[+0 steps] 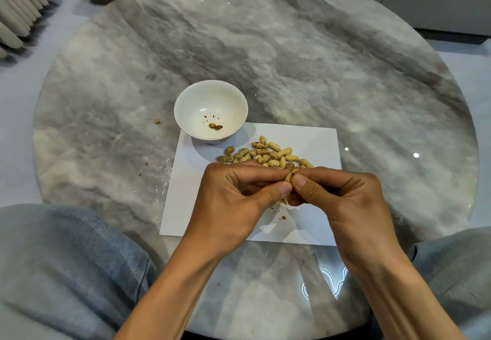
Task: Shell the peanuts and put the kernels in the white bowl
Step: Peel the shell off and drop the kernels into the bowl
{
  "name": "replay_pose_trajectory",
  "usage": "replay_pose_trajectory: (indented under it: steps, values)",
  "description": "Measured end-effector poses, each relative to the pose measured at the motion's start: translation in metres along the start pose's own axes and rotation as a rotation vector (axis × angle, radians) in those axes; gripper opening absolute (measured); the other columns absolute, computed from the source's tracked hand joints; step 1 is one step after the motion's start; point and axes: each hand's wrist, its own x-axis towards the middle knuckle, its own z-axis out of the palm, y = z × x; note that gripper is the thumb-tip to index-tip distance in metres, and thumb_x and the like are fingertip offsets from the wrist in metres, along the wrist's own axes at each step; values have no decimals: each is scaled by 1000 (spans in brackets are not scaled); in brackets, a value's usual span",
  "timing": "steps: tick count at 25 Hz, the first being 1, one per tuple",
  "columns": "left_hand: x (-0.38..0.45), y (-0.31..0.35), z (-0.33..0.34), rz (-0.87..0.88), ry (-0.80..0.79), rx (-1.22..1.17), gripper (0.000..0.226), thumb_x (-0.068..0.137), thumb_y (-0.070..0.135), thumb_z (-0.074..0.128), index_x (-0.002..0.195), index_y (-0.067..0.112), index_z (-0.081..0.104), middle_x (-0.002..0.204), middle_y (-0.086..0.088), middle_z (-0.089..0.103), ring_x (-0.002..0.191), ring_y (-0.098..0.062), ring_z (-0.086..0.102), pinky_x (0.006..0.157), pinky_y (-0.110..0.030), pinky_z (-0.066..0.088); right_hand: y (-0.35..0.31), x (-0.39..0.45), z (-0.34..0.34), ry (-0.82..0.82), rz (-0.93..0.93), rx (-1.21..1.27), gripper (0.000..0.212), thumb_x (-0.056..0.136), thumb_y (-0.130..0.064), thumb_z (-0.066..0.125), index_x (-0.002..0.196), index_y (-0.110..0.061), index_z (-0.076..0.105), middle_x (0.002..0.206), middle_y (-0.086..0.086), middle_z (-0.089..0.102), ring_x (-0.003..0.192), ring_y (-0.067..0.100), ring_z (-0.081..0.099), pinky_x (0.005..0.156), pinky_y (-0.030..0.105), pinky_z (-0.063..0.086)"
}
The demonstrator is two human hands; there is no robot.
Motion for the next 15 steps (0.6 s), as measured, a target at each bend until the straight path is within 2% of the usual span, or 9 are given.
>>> replay_pose_trajectory:
  steps: [3,7,10,15]
  values:
    - [-2,-1,5,-83,40,-71,22,77,-5,76,92,10,78,89,-1,78,84,-15,75,74,-21,58,2,0,2,41,5,8,12,75,-7,73,74,-16,81,67,7,75,62,15,69,63,19,54]
    - [-2,0,8,-206,88,-225,21,77,-3,73,88,14,79,87,-2,78,83,-15,75,71,-19,57,4,2,-1,61,73,70,11,68,-18,74,75,-14,81,75,12,76,67,21,71,67,25,58]
    - [-2,2,10,-270,109,-283,23,79,-2,72,93,15,78,88,-4,78,83,-13,75,71,-20,57,6,5,-1,44,125,103,14,70,-18,73,78,-10,80,80,15,76,70,25,73,72,30,61]
    - [0,-1,12,-345,104,-322,21,86,4,68,95,21,77,90,-3,78,75,-9,70,66,-18,55,9,7,0,52,204,190,16,73,-19,70,79,-6,79,74,15,71,66,20,68,68,26,60]
